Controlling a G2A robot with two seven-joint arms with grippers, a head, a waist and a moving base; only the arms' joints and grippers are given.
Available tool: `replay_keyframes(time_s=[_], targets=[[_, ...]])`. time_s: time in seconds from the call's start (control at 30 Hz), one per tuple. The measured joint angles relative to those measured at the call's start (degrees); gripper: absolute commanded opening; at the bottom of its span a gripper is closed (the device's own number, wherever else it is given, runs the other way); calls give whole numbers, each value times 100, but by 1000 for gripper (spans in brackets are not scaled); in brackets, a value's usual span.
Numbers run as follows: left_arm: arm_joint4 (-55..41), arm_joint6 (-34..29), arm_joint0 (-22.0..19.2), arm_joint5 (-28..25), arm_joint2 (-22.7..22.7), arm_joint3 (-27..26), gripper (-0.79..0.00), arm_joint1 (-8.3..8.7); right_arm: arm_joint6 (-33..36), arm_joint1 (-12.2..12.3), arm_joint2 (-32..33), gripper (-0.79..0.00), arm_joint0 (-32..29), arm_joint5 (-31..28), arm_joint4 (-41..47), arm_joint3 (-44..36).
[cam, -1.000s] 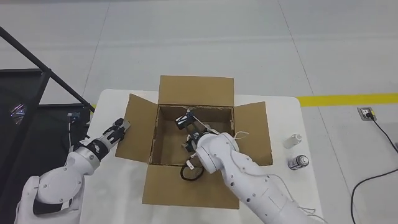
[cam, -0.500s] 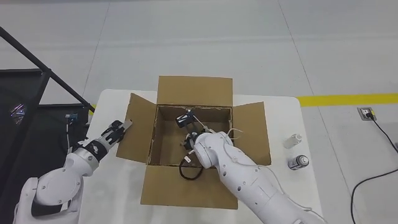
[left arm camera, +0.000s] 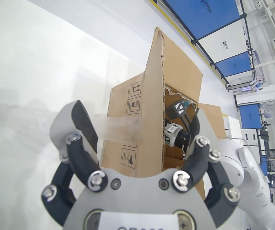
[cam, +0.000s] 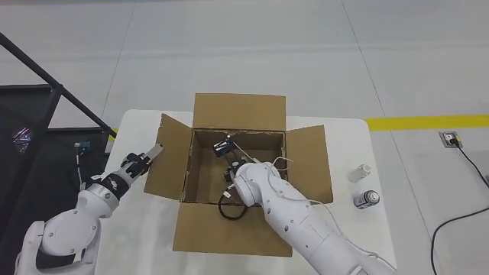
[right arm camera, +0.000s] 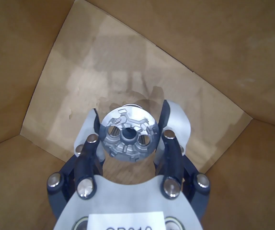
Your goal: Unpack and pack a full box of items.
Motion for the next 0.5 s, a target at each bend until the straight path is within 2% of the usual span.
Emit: replay_keyframes(time_s=[0.17,0.27,0.37,0.5], targets=[[19,69,16,18,2,2,0,19,63,76,111,-785,-228,101,-276,-509],[-18,124,26,23,-4,-26,0,29,191,189,274,-785,-463,228,-588,-1147],[-79,203,47,0,-18,-86,0,36,499,368,553,-785,-866,346,-1070,-2209],[-181,348,71,-31,-23,-173,0,42,1147,685,1143,-785,-1779,296,-2042,-4223]])
